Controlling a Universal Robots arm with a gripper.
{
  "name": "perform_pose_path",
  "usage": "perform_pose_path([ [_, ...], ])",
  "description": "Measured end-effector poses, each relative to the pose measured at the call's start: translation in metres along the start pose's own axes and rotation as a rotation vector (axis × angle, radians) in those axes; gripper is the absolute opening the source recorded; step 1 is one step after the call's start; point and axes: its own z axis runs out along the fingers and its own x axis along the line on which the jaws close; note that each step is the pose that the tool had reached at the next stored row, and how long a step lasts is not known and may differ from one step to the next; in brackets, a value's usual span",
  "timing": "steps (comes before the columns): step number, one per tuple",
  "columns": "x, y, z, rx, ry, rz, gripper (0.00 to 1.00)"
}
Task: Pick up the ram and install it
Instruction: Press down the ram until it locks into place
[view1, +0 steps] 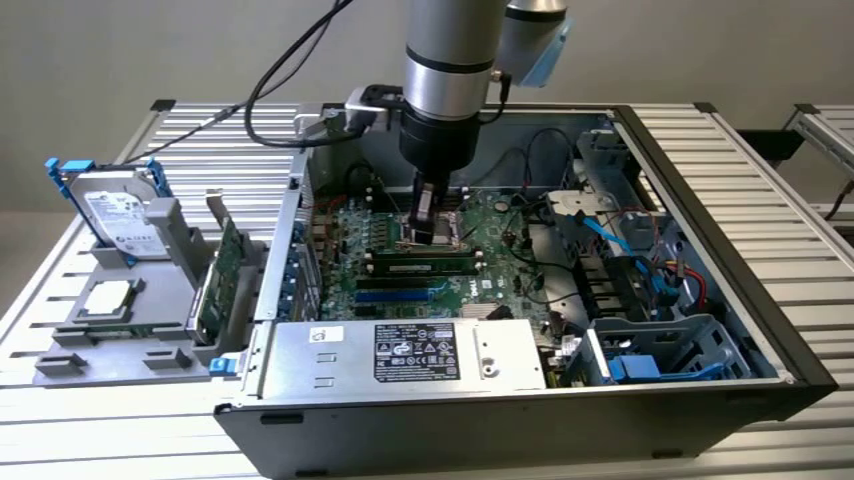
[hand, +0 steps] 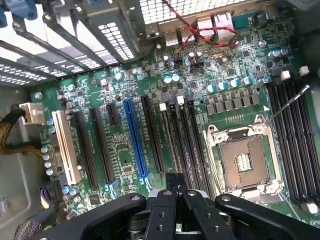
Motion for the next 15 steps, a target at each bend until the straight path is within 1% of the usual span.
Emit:
perform_pose_path([
  [15, 0.0000, 0.0000, 0.0003, -0.0103, -0.0151, 0.269, 0.11],
])
